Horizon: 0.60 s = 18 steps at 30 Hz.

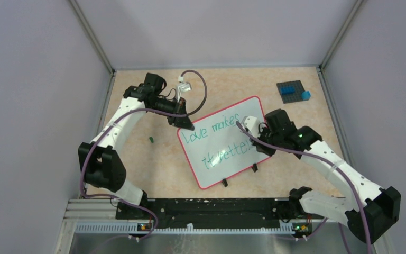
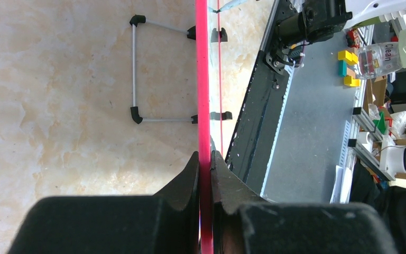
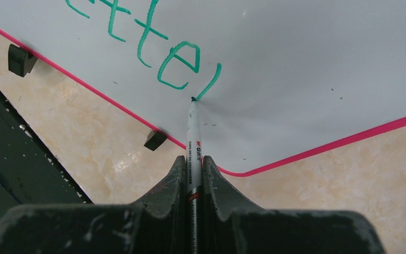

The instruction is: Write a sentence on the whiteboard

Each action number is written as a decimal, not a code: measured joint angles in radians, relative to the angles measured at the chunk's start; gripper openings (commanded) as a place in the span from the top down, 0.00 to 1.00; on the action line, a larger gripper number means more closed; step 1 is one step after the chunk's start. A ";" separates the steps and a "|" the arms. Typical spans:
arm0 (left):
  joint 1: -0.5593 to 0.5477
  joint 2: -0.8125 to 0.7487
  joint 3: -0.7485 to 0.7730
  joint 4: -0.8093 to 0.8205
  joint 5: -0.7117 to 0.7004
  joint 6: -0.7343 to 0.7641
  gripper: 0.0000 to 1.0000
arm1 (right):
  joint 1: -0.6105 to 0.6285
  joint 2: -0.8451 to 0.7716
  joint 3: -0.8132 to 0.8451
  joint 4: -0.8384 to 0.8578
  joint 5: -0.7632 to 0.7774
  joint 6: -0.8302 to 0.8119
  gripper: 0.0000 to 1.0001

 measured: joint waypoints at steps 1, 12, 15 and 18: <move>0.000 0.001 0.001 0.000 0.000 0.000 1.00 | 0.000 0.003 0.003 0.000 -0.001 0.000 1.00; 0.001 0.002 0.002 -0.001 0.000 0.000 1.00 | 0.000 0.027 0.044 0.000 0.001 0.001 1.00; 0.001 0.002 0.002 0.000 0.000 0.000 1.00 | -0.005 0.028 0.050 0.000 0.003 0.000 1.00; 0.001 0.002 0.002 -0.001 0.000 0.000 1.00 | -0.025 0.029 0.063 0.002 0.008 0.000 1.00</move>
